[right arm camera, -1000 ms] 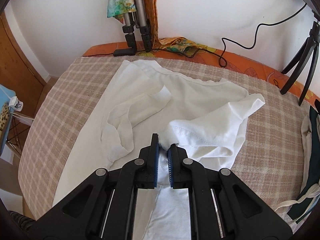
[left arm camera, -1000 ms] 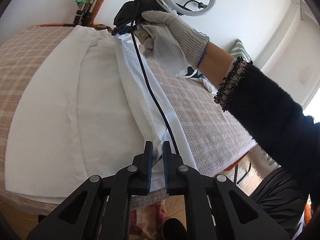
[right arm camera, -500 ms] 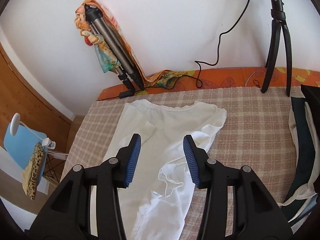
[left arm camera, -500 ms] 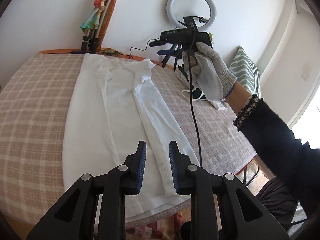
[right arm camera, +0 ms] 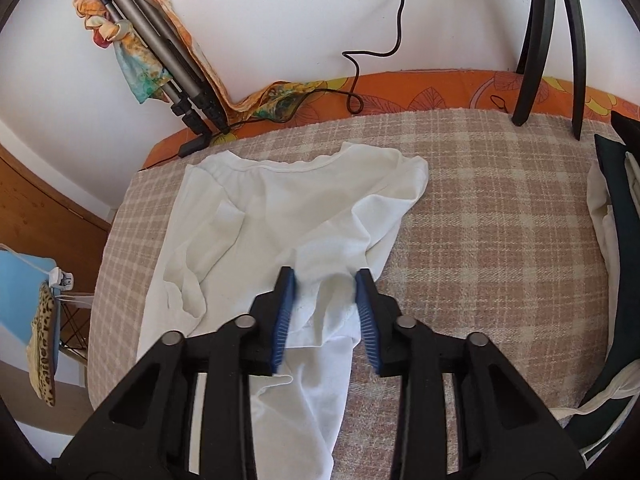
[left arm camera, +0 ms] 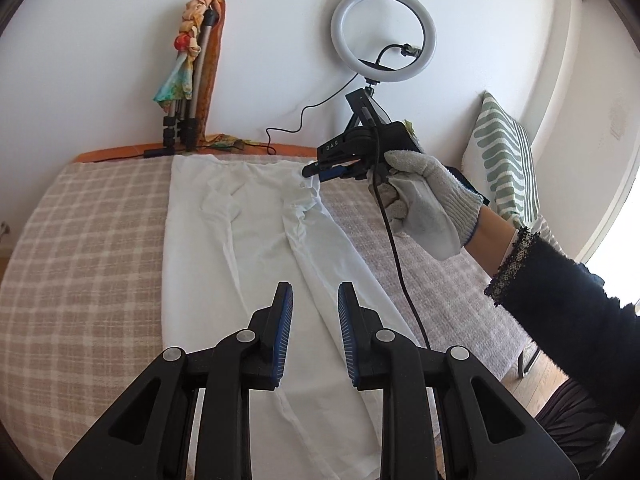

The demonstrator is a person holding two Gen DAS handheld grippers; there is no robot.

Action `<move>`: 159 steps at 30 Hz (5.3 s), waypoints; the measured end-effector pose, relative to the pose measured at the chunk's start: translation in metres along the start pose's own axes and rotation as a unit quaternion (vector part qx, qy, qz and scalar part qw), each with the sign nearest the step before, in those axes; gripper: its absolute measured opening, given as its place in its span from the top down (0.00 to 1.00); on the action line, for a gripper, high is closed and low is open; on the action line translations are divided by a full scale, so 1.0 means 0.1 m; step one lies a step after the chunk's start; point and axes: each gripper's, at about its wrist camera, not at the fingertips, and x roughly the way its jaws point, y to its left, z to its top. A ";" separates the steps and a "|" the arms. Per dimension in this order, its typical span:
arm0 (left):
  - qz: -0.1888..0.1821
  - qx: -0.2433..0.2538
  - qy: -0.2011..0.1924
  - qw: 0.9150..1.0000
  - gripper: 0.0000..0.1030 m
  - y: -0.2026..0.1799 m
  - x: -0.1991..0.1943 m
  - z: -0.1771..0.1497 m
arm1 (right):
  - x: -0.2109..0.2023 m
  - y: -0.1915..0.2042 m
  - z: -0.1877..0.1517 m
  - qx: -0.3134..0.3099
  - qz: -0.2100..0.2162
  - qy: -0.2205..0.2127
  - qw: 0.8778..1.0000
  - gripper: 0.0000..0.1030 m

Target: Fold small clothes

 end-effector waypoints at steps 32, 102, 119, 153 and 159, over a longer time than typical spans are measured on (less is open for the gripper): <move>0.060 0.004 0.012 0.998 0.59 0.42 -0.15 -0.19 | -1.27 0.46 -0.40 -0.005 0.048 -0.055 0.997 0.57; -0.043 -0.194 0.047 0.979 0.97 0.95 -0.53 -0.57 | -1.55 0.12 -2.84 0.098 0.206 -0.007 0.974 0.97; 0.015 -0.224 0.065 0.972 0.97 1.44 0.27 -0.21 | -0.89 -0.19 -1.97 0.141 0.188 -0.025 0.972 0.96; 0.003 -0.110 0.141 0.984 0.79 1.12 0.58 -0.23 | -0.62 0.42 -1.99 -0.085 0.128 0.041 0.987 0.74; 0.039 -0.119 0.089 0.988 0.79 1.24 0.68 0.02 | -0.58 0.19 -1.67 -0.002 0.102 -0.025 0.995 0.74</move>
